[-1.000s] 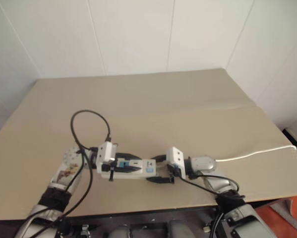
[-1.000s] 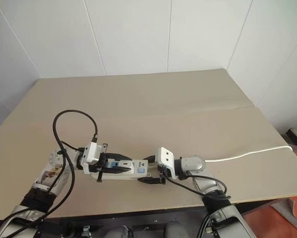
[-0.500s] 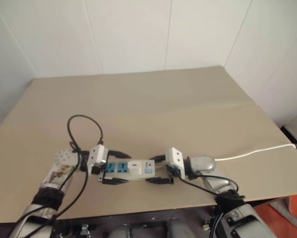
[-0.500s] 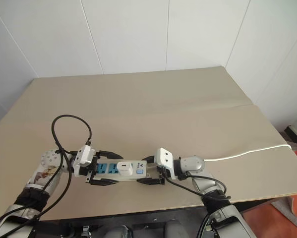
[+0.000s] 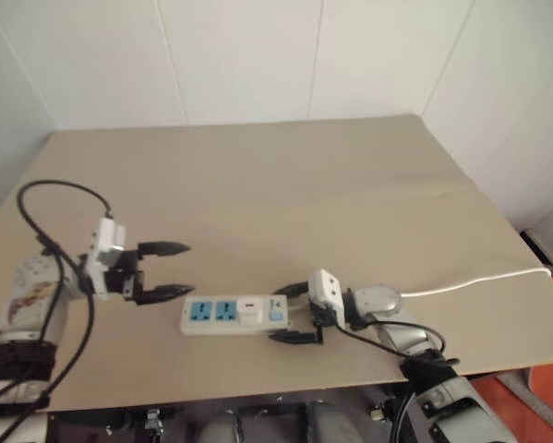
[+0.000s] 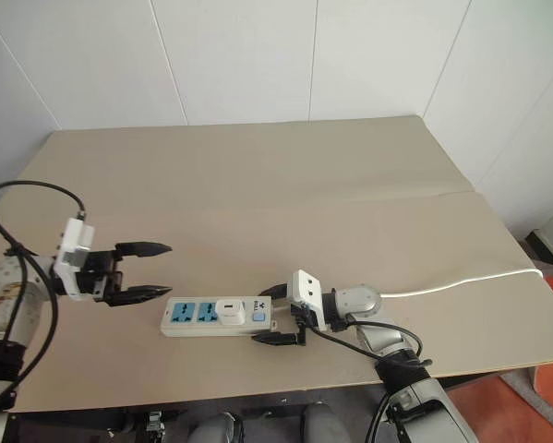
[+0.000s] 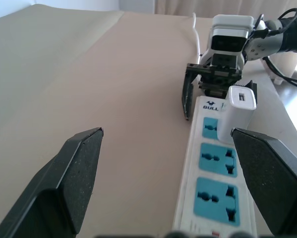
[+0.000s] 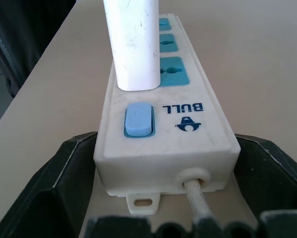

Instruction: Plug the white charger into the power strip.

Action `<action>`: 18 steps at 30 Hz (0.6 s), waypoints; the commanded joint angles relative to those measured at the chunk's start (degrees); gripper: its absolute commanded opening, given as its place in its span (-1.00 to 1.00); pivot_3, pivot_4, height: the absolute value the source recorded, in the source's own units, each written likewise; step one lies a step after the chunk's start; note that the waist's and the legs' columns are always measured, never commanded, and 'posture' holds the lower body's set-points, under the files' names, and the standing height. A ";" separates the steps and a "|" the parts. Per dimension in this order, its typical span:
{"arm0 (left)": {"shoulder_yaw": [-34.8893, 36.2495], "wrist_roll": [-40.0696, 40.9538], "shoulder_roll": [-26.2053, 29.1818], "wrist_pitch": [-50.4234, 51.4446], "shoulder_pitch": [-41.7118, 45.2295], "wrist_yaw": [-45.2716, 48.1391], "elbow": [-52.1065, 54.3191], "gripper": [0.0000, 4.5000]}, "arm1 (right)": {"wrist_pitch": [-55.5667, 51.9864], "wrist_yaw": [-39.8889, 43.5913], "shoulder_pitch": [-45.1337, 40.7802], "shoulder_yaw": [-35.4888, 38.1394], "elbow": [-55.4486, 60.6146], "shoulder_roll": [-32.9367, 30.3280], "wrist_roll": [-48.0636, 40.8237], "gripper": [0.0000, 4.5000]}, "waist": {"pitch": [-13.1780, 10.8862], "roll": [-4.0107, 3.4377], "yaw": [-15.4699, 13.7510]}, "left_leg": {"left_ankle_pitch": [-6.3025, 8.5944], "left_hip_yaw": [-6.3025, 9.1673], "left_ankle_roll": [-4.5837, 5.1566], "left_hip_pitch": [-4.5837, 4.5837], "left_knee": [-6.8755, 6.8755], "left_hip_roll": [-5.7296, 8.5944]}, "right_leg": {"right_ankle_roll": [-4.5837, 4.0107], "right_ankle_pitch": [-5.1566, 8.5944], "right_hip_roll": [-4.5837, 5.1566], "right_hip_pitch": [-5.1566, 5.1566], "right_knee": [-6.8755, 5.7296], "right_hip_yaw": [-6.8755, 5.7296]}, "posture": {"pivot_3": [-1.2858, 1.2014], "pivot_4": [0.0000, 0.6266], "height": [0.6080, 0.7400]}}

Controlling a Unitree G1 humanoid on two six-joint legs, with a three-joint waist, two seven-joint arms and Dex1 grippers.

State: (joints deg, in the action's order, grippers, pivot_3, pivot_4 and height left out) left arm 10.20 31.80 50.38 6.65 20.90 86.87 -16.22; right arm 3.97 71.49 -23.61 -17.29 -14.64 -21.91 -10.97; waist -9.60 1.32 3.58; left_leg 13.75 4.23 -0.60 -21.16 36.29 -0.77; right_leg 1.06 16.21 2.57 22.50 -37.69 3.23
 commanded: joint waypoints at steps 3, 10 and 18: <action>6.59 1.19 6.41 0.33 -6.09 3.81 1.57 1.00 | -3.83 2.83 5.52 8.78 16.49 -12.67 -6.18 0.99 | -0.28 -0.21 -0.94 | 0.05 -0.05 -0.08 -0.42 0.03 0.05 | -0.01 -0.01 0.14 0.39 0.06 0.03 | 0.03 -0.52 1.00; 11.96 1.05 9.96 0.66 -15.29 5.44 6.47 1.00 | -12.75 6.52 11.11 25.57 34.46 -30.91 -19.19 0.99 | -0.81 -0.36 -1.36 | 0.15 -0.07 -0.25 -1.23 0.44 -0.02 | -0.03 -0.02 0.10 0.96 0.02 -0.01 | 0.03 -0.52 1.00; 13.75 1.32 8.92 1.24 -18.57 4.42 9.30 1.00 | -17.82 6.23 19.42 35.33 38.79 -38.43 -22.30 0.99 | -0.85 -0.30 -1.38 | 0.14 -0.60 -0.24 -0.98 0.52 -0.07 | -0.08 -0.06 0.01 0.69 -0.01 -0.07 | 0.03 -0.52 1.00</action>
State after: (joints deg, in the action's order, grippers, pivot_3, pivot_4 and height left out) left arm 21.87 32.14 59.21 8.17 2.63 91.51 -8.11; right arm -12.88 77.53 -5.06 15.36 22.09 -59.53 -32.30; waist -10.45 1.02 2.20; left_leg 13.89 3.59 -0.85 -22.15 36.82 -0.84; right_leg 0.98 16.15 2.58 23.18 -37.70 3.17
